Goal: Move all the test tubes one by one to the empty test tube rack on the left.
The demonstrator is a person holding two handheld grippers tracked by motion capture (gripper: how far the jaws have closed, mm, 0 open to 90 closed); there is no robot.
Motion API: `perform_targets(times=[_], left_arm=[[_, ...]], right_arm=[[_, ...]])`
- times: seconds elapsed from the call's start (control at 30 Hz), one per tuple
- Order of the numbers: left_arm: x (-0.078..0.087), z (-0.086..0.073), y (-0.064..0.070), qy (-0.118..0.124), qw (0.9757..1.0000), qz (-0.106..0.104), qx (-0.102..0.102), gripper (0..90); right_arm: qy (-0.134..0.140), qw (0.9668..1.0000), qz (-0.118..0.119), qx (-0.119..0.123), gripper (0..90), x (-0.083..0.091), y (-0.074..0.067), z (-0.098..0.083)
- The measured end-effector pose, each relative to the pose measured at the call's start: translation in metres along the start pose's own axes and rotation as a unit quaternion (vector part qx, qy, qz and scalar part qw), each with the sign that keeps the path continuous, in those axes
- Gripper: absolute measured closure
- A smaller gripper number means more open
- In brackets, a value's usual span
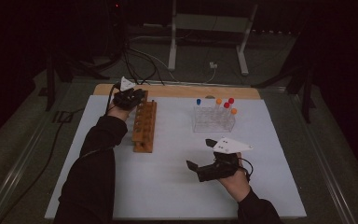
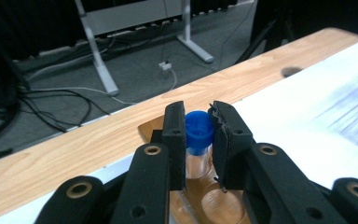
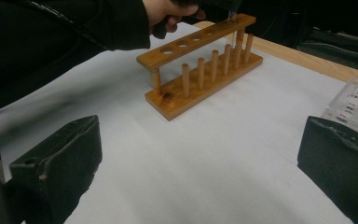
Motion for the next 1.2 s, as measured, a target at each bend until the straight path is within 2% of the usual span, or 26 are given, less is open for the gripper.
perform_targets(times=[0.17, 0.27, 0.33, 0.4, 0.47, 0.57, 0.6, 0.73, 0.8, 0.83, 0.9, 1.0, 1.2], left_arm=[[0.000, 0.001, 0.003, -0.008, 0.9999, -0.006, -0.007, 77.3], [0.001, 0.001, 0.002, -0.014, 0.9998, -0.014, 0.008, 75.9], [0.003, 0.001, 0.003, -0.016, 0.9995, -0.024, 0.014, 68.6], [0.009, 0.004, 0.002, -0.016, 0.9995, -0.021, 0.015, 60.3], [0.016, 0.007, 0.003, -0.010, 0.9991, -0.033, 0.025, 53.3], [0.031, 0.015, 0.006, 0.003, 0.9990, -0.032, 0.029, 43.3], [0.038, 0.017, 0.008, 0.007, 0.9988, -0.037, 0.031, 41.6], [0.059, 0.021, 0.020, 0.019, 0.9976, -0.057, 0.035, 25.5], [0.069, 0.022, 0.028, 0.022, 0.9971, -0.065, 0.033, 15.3], [0.075, 0.022, 0.032, 0.021, 0.9967, -0.073, 0.031, 14.4], [0.086, 0.022, 0.040, 0.025, 0.9954, -0.087, 0.030, 6.1], [0.101, 0.021, 0.052, 0.032, 0.9939, -0.104, 0.017, 2.5], [0.132, 0.014, 0.076, 0.044, 0.9889, -0.141, 0.014, 2.5]], right_arm=[[0.000, 1.0000, 0.002, 0.000, 0.0, 0.000, -0.001, 0.000], [-0.001, 1.0000, 0.003, 0.000, 0.0, 0.001, -0.001, 0.001], [-0.001, 1.0000, 0.004, 0.000, 0.0, 0.000, -0.001, 0.000], [-0.002, 1.0000, 0.003, 0.003, 0.0, 0.000, -0.001, 0.000], [-0.003, 1.0000, 0.004, 0.003, 0.0, 0.000, -0.001, 0.001], [0.003, 1.0000, 0.001, 0.004, 0.0, 0.001, -0.001, 0.004], [0.005, 1.0000, 0.001, 0.003, 0.0, 0.001, 0.000, 0.005], [0.007, 0.9999, -0.009, 0.008, 0.0, 0.000, 0.004, 0.011], [0.011, 0.9998, -0.015, 0.010, 0.0, -0.001, 0.009, 0.015], [0.013, 0.9997, -0.018, 0.009, 0.0, -0.001, 0.011, 0.018], [0.016, 0.9996, -0.024, 0.008, 0.0, -0.002, 0.017, 0.023], [0.018, 0.9989, -0.040, 0.014, 0.0, -0.005, 0.027, 0.031], [0.016, 0.9972, -0.071, 0.018, 0.0, -0.015, 0.044, 0.042]])
Point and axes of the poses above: each handheld gripper's, and its own axes: x roughly backward along the jaws, z roughly out of its top, y roughly to its right, the point moved 9 cm from there along -x, roughly forward along the jaws, and after that the axes turned 3 degrees about -z, right-handed, at the moved point
